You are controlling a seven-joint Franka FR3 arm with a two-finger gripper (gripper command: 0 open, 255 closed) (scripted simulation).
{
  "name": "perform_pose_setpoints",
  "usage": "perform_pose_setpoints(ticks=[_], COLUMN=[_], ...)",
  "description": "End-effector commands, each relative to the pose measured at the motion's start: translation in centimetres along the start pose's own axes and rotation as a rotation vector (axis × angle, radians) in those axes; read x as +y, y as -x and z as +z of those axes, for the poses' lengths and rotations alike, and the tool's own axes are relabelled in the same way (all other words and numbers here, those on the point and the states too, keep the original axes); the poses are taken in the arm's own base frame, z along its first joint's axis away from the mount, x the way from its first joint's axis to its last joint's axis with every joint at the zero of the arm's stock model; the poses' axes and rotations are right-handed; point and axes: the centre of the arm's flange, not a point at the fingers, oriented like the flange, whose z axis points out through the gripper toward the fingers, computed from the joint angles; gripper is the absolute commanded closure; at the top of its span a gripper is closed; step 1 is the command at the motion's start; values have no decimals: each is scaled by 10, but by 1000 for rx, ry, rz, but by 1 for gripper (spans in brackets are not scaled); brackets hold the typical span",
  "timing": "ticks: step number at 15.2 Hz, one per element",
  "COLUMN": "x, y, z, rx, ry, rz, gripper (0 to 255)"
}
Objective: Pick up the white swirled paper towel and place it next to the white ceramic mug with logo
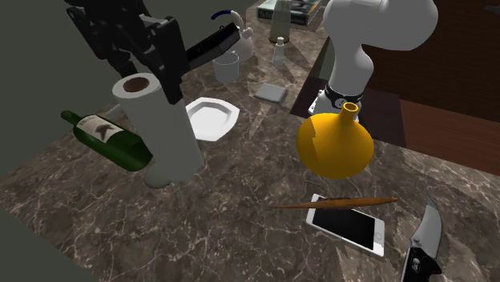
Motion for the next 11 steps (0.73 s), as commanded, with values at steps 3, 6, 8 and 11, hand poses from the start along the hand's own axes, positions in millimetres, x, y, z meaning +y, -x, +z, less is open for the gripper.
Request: perform_pose_setpoints(ticks=[3,6,8,11], x=[-1,-1,-2,-2], y=[0,1,1,1], z=[-21,-37,-48,-64], rx=[0,0,0,0], ry=[0,0,0,0], rz=[0,0,0,0], gripper=[255,255,255,255])
